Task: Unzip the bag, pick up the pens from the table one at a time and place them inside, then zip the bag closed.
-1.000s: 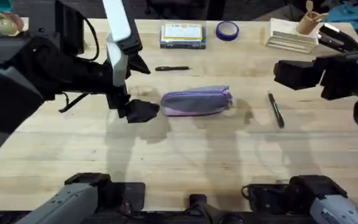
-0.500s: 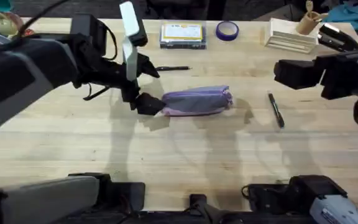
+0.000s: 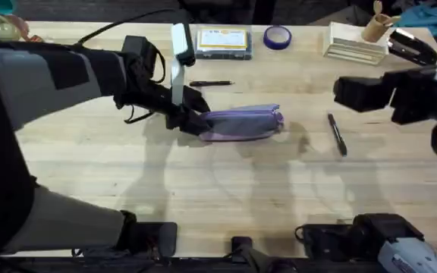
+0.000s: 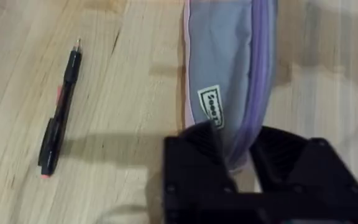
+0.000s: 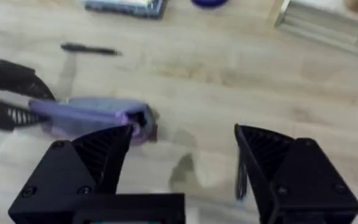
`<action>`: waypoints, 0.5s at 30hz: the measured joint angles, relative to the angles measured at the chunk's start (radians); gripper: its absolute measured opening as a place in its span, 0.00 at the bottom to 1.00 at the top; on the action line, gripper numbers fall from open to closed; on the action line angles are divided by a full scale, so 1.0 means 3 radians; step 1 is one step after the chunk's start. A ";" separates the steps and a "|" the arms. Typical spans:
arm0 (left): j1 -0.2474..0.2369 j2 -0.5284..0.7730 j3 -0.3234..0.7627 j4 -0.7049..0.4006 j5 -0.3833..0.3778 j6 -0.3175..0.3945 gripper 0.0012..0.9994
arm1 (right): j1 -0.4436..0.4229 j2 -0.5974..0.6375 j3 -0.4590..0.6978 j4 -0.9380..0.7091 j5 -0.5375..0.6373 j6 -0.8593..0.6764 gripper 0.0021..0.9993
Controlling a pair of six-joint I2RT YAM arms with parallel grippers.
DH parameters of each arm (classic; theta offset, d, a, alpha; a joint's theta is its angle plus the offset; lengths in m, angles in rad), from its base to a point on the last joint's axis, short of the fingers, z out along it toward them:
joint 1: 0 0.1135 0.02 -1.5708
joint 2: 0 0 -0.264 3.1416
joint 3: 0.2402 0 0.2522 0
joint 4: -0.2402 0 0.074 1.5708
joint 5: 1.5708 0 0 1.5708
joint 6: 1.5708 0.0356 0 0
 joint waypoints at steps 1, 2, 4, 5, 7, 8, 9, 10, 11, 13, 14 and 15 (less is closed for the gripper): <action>0.0000 0.0000 0.0000 0.0004 0.0003 0.0001 0.25 | 0.0001 0.0000 0.0001 -0.0072 -0.0001 0.0000 1.00; 0.0000 0.0000 0.0000 0.0010 0.0003 0.0004 0.19 | 0.0000 0.0000 0.0000 -0.0151 -0.0003 0.0000 1.00; 0.0000 0.0000 0.0000 0.0021 0.0011 0.0008 0.06 | 0.0001 0.0001 0.0000 -0.0287 -0.0012 0.0000 1.00; 0.0000 0.0000 0.0000 0.0023 0.0022 0.0008 0.04 | 0.0001 0.0210 0.0000 -0.0385 -0.0356 0.0000 1.00; 0.0000 0.0000 0.0000 0.0024 0.0024 0.0007 0.04 | 0.0000 0.0341 0.0000 -0.0385 -0.0480 -0.0001 1.00; 0.0000 0.0000 0.0000 0.0024 0.0024 0.0008 0.04 | 0.0000 0.0417 0.0000 -0.0384 -0.0561 -0.0019 1.00; 0.0000 0.0000 0.0000 0.0024 0.0024 0.0008 0.04 | 0.0000 0.0482 0.0000 -0.0385 -0.0643 -0.0051 1.00; 0.0000 0.0000 0.0000 0.0027 0.0024 0.0007 0.04 | 0.0000 0.0557 0.0000 -0.0387 -0.0754 -0.0100 1.00; 0.0000 0.0000 0.0000 0.0032 0.0024 0.0008 0.04 | 0.0001 0.0790 0.0000 -0.0407 -0.1105 -0.0322 1.00; 0.0000 0.0000 0.0000 0.0032 0.0024 0.0008 0.04 | 0.0001 0.0928 0.0000 -0.0425 -0.1258 -0.0432 1.00; 0.0000 0.0000 0.0000 0.0033 0.0024 0.0007 0.04 | 0.0001 0.0995 0.0000 -0.0426 -0.1308 -0.0474 1.00; 0.0000 0.0000 0.0000 0.0032 0.0024 0.0008 0.04 | 0.0001 0.1055 0.0000 -0.0425 -0.1345 -0.0504 1.00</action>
